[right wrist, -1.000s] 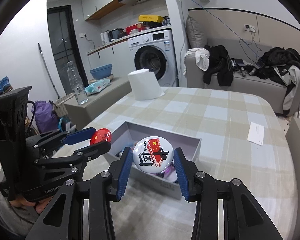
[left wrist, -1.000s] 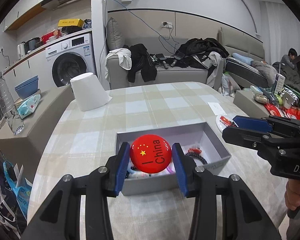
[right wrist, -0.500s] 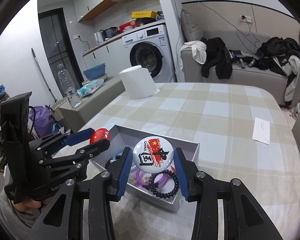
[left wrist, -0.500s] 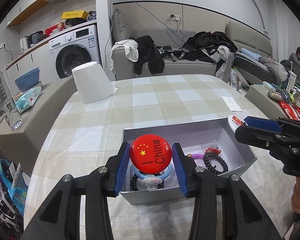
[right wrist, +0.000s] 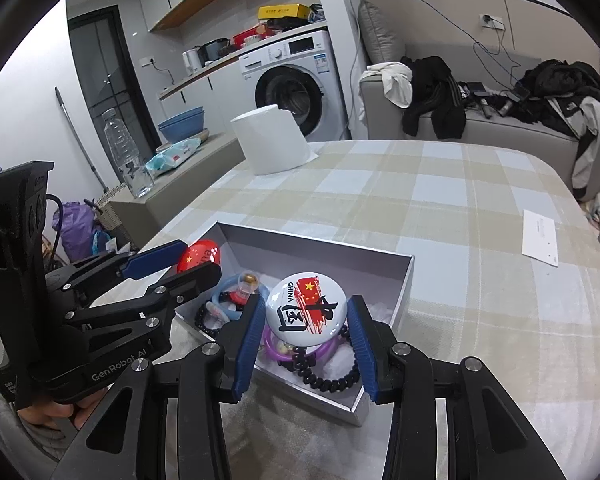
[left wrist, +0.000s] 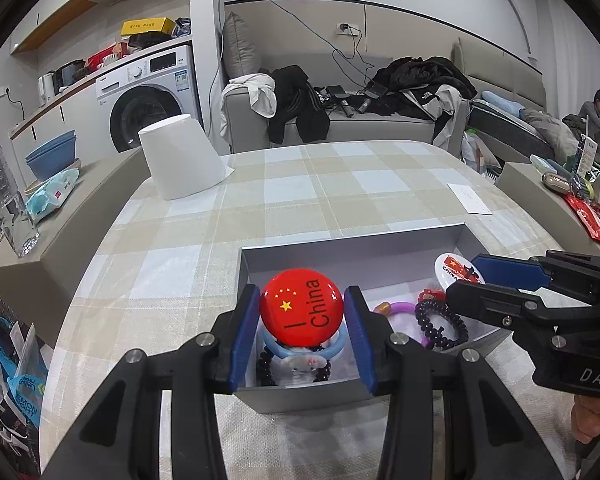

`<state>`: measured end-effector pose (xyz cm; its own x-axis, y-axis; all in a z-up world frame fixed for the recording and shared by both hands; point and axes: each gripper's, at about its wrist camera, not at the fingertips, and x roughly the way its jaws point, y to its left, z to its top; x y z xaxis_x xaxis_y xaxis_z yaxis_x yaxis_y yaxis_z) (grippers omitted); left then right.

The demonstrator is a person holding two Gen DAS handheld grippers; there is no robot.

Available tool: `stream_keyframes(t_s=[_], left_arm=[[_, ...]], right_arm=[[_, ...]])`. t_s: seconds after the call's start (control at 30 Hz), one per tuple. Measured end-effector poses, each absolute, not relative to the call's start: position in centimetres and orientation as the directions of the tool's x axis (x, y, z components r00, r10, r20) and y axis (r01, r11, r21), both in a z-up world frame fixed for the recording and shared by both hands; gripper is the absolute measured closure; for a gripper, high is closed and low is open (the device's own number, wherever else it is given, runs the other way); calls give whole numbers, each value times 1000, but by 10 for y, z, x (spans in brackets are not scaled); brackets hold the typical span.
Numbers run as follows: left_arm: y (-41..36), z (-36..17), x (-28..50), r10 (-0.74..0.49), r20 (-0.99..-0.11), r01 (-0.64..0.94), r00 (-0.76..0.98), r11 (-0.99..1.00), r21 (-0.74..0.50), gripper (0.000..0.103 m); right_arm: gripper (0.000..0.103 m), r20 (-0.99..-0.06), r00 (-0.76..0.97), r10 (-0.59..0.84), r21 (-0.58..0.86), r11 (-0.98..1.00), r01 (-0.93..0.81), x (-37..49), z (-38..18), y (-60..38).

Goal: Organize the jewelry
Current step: 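Carry both badges into the box and open both grippers to release them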

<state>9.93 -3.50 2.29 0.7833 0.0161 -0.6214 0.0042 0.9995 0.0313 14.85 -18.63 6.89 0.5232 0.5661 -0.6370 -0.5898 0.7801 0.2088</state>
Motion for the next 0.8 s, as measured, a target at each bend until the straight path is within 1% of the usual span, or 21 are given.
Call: stream_keyframes(t_s=[0.13,0.53,0.8], left_arm=[[-36,21,100,7,-626,8,780,1000,22,66],[-39,16,102,22,-631,7,776,999,44,66],[-39,16,102,15,-636,9,772,999,35,66]], right_arm=[[62,-640,525,561,197,781,-593,147,68,-184],[62,-641,533,552,180,783,-595,147,67,-183],[61,-633,518,575,211,772,-600,146,68,-183]])
